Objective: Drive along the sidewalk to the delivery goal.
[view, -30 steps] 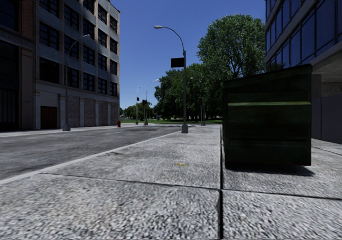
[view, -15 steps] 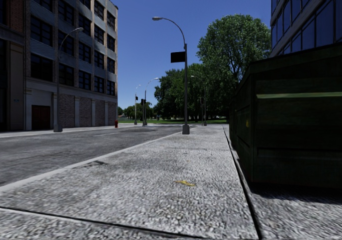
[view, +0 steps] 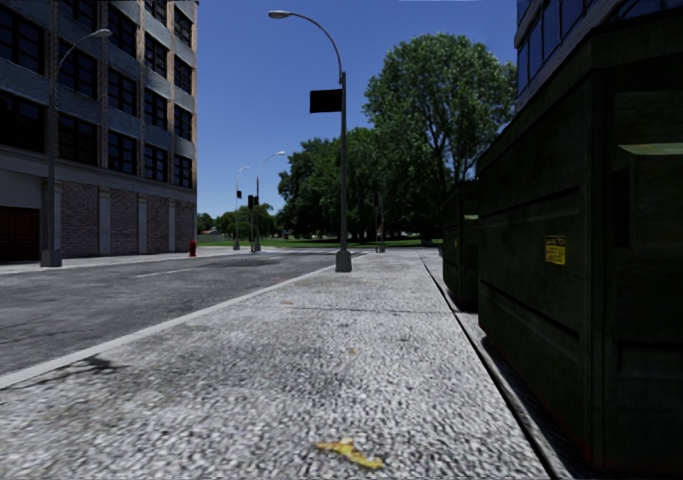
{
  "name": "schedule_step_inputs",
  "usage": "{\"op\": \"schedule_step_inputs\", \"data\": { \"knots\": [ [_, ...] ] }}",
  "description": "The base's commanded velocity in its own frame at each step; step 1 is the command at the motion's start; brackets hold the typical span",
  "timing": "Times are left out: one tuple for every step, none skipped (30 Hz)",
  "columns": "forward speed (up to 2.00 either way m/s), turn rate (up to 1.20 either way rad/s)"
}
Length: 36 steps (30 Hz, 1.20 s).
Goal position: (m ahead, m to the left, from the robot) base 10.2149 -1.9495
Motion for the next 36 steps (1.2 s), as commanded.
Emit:
{"op": "schedule_step_inputs", "data": {
  "knots": [
    [2.0, -0.38],
    [2.0, -0.38],
    [2.0, -0.38],
    [2.0, -0.39],
    [2.0, -0.39],
    [2.0, -0.39],
    [2.0, -0.39],
    [2.0, -0.39],
    [2.0, -0.39],
    [2.0, -0.39],
    [2.0, -0.39],
    [2.0, -0.39],
    [2.0, -0.35],
    [2.0, -0.31],
    [2.0, -0.31],
    [2.0, -0.26],
    [2.0, -0.25],
    [2.0, -0.25],
    [2.0, -0.28],
    [2.0, -0.28],
    [2.0, -0.3],
    [2.0, -0.3],
    [2.0, -0.17],
    [2.0, -0.17],
    [2.0, 0.0],
    [2.0, 0.0],
    [2.0, 0.0],
    [2.0, 0.0],
    [2.0, 0.0],
    [2.0, 0.0],
    [2.0, 0.0],
    [2.0, 0.0],
    [2.0, 0.0],
    [2.0, 0.0],
    [2.0, 0.0],
    [2.0, 0.0]
  ]
}}
